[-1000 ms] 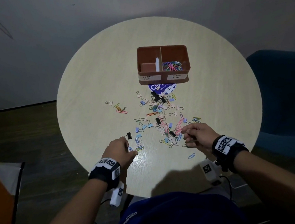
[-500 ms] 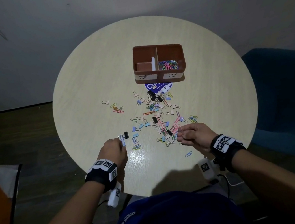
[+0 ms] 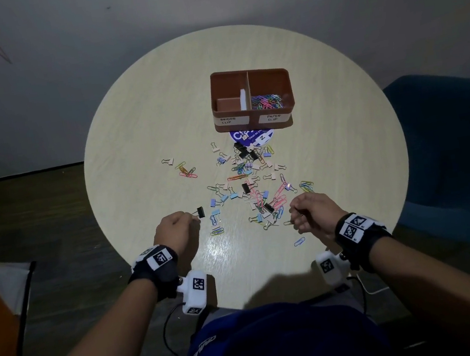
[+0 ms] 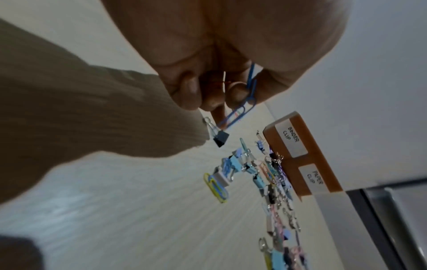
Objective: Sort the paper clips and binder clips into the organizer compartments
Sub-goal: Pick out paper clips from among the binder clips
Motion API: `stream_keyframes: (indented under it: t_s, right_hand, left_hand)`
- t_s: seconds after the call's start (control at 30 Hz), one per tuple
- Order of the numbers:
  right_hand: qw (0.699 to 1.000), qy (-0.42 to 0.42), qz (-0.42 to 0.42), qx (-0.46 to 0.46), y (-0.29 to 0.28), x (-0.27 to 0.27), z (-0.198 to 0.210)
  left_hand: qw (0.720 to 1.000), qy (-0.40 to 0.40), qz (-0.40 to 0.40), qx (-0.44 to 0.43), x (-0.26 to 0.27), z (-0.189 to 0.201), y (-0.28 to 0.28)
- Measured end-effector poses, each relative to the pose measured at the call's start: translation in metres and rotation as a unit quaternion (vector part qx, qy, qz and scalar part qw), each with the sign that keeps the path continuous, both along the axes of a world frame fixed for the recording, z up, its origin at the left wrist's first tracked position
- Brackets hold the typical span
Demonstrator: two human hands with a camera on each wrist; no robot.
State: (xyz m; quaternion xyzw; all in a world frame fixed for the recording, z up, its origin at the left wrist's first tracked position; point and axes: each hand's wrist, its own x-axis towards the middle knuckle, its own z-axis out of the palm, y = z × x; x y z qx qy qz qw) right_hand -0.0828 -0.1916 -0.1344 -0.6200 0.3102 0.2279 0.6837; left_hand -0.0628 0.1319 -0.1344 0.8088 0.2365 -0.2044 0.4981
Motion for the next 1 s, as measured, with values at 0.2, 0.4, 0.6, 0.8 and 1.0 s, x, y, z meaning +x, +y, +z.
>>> stream_keyframes:
  t_s: [0.2,0.4,0.6,0.8,1.0]
  right_hand:
    - [1.0,-0.006,0.022,0.006,-0.006,-0.008,-0.004]
    - [0.972,-0.031,0.167,-0.164,-0.014,-0.015,-0.006]
    - [0.887,-0.068,0.321,-0.325,-0.013,-0.023,-0.003]
    - [0.871,-0.08,0.337,-0.349,-0.015,-0.022,-0.008]
    - [0.875,-0.092,0.327,-0.344,-0.017,-0.017,-0.008]
  left_hand:
    - [0.977,0.017,0.073,-0.201,-0.004,-0.003,-0.012]
    - [0.995,0.019,0.03,-0.095,-0.009,-0.009,-0.016]
    - [0.967,-0.018,-0.172,0.186,0.003,-0.005,-0.027]
    - [0.934,0.01,-0.235,0.27,0.017,-0.002,-0.043]
    - [0.924,0.037,-0.251,0.286,0.022,-0.002,-0.048]
